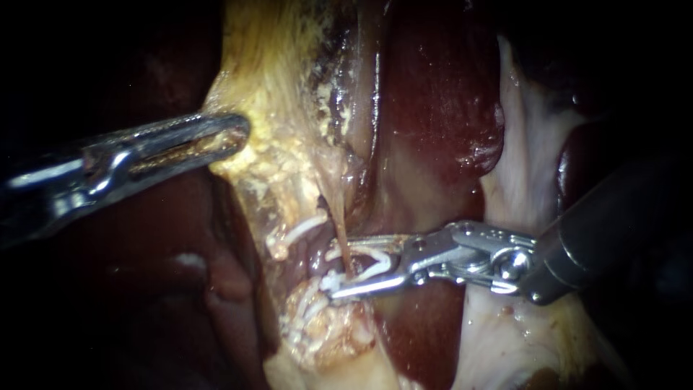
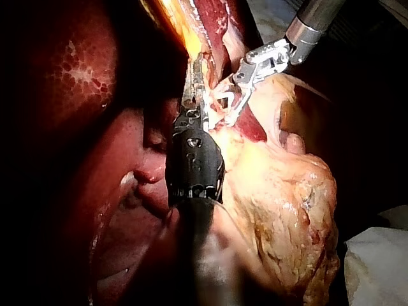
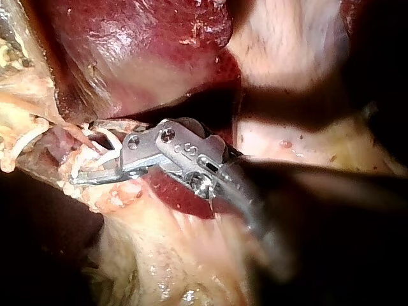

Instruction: Clipping second clip right tube

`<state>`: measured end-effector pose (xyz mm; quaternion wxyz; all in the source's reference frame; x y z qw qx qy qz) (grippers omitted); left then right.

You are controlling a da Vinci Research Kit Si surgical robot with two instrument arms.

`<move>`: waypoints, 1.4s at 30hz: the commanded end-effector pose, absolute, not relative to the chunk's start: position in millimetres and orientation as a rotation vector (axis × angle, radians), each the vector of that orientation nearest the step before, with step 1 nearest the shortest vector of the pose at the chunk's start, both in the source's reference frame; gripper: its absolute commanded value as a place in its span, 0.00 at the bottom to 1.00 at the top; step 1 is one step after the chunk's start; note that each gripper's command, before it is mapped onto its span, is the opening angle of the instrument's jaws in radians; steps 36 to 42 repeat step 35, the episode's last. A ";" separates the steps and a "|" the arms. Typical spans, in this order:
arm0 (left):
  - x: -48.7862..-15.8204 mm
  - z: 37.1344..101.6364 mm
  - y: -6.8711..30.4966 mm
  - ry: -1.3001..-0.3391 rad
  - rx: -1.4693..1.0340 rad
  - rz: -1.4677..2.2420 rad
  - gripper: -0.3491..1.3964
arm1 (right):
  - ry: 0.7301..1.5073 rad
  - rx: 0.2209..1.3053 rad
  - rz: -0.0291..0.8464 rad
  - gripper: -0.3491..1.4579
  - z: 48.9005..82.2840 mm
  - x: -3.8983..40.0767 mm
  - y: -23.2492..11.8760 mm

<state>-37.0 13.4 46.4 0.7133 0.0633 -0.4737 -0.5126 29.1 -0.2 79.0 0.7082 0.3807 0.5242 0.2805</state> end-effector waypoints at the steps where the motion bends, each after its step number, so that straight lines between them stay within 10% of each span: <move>1: -37.0 46.4 13.4 -1.049 0.140 -1.136 0.00 | 1.165 0.843 0.624 0.48 78.9 29.1 -0.2; 8: -37.1 46.5 13.4 -1.049 0.140 -1.137 0.00 | 1.162 0.849 0.636 0.41 78.9 29.5 -0.2; 15: -37.1 46.5 13.4 -1.049 0.140 -1.137 0.00 | 1.152 0.853 0.678 0.00 78.4 29.2 0.2; 42: -37.2 46.5 13.4 -1.049 0.139 -1.137 0.00 | 1.144 0.867 0.687 0.00 78.6 29.0 0.1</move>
